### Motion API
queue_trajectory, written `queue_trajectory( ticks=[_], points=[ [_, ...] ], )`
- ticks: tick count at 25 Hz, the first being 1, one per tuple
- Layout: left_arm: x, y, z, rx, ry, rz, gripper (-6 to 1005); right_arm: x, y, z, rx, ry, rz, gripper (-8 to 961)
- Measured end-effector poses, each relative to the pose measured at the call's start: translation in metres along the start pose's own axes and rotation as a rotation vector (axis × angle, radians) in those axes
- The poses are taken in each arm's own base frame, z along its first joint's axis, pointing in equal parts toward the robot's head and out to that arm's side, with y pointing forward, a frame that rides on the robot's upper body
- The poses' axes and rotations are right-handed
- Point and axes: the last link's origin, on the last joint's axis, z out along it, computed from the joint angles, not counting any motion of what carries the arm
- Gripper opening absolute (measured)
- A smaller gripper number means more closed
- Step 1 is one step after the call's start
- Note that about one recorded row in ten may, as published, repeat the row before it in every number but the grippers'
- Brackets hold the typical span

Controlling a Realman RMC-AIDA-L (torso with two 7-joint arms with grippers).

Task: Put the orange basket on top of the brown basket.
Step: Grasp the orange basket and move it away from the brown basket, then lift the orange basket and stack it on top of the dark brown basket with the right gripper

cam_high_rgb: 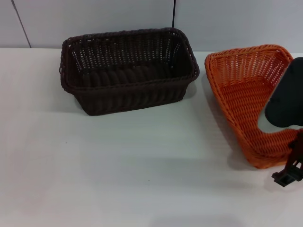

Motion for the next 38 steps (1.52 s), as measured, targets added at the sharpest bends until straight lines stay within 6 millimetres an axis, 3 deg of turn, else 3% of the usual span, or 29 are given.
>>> queue_trajectory(
  ticks=[10,16,19,21,27,38],
  points=[
    [-0.002,0.0,0.0,-0.001,-0.008,0.006,760,0.001,-0.009,0.014,-0.001,0.015,0.033,826],
    [-0.004,-0.002,-0.002,0.003,-0.016,0.006,759,0.003,-0.021,0.019,0.01,0.002,0.089,698],
    [-0.004,-0.003,-0.002,0.005,-0.017,0.007,759,0.0,-0.025,0.017,0.022,-0.02,0.107,552],
    [-0.005,-0.003,-0.002,0.006,-0.018,0.007,759,-0.003,-0.026,0.013,0.031,-0.039,0.107,454],
    [-0.005,-0.007,-0.002,0.019,-0.019,0.004,759,-0.023,-0.03,-0.006,0.071,-0.1,0.102,303],
    [-0.008,-0.011,-0.003,0.034,-0.031,0.004,758,-0.063,-0.037,-0.058,0.16,-0.248,0.072,229]
  ],
)
